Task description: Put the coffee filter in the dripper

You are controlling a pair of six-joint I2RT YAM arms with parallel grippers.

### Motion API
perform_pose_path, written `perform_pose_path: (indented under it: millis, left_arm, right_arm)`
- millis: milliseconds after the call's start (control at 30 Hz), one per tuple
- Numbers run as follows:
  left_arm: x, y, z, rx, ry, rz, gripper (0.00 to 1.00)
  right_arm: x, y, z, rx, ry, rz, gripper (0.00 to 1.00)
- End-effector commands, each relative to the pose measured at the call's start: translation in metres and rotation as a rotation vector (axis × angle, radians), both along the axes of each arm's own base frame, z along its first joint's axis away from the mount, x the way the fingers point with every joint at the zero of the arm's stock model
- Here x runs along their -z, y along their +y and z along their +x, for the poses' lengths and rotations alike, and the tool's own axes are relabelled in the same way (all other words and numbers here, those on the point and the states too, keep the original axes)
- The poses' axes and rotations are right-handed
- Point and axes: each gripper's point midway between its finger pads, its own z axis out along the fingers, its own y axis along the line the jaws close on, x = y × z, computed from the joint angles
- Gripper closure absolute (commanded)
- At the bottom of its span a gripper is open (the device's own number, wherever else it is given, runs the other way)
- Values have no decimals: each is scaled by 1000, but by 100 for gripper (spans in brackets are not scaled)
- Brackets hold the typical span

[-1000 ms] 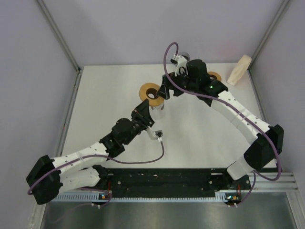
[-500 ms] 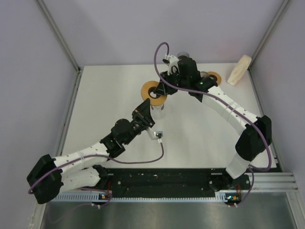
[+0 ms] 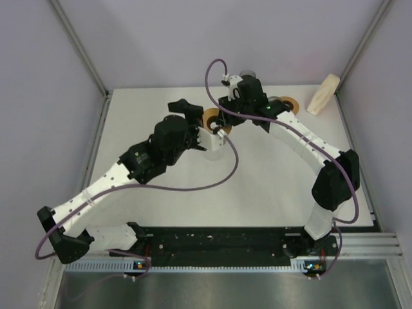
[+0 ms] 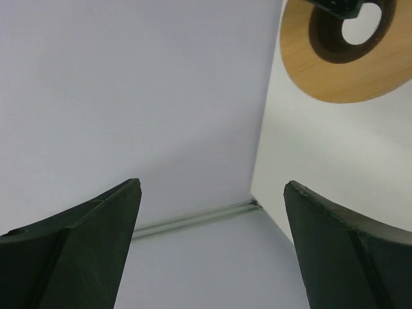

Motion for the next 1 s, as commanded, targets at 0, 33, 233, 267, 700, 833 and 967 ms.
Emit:
perform_pose_path:
  millis: [0, 33, 233, 267, 700, 833, 967]
  left_arm:
    - [35, 47, -41, -305, 496, -198, 2]
    - [37, 54, -43, -374, 587, -270, 2]
    - [61, 88, -30, -726, 1011, -738, 2]
    - [66, 89, -28, -757, 1045, -790, 2]
    - [106, 97, -18, -971, 1087, -1055, 2]
    - [109, 99, -16, -985, 1088, -1069, 2]
    - [110, 101, -14, -984, 1072, -1067, 2]
  right_arm:
    - [-7, 9, 20, -14, -44, -7, 100]
    - [-2, 10, 21, -16, -29, -13, 100]
    - [23, 14, 29, -14, 10, -47, 100]
    - [27, 14, 29, -17, 18, -54, 100]
    - [53, 21, 30, -50, 77, -78, 92]
    - [63, 21, 31, -50, 97, -93, 89]
    - [66, 23, 30, -61, 108, -99, 82]
